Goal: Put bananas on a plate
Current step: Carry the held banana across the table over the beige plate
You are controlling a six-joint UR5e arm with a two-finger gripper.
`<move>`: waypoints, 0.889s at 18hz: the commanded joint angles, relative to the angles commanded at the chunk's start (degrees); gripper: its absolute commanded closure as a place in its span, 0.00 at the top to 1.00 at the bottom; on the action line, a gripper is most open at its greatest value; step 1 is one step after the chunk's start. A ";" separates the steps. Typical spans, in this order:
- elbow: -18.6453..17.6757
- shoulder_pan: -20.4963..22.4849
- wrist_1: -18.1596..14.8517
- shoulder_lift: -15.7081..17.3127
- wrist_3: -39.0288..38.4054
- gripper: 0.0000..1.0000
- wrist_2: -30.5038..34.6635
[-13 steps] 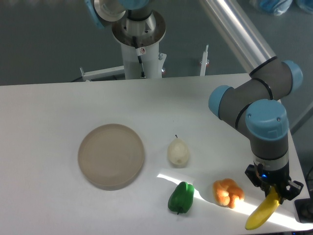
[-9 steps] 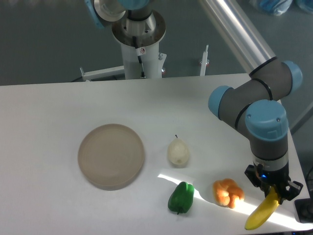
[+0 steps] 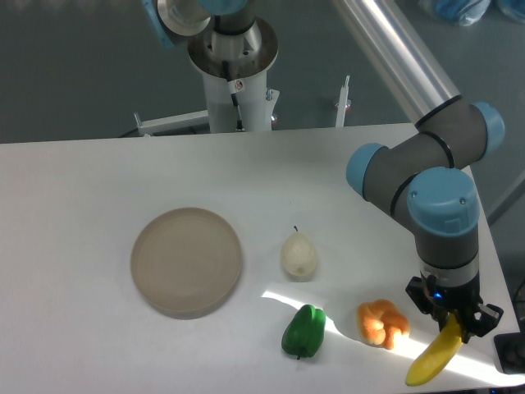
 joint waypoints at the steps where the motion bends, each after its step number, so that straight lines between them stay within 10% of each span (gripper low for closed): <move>1: -0.17 0.00 -0.18 0.09 -1.49 0.32 -0.09; 16: -21.26 -8.34 -6.42 18.62 -20.74 0.32 -4.04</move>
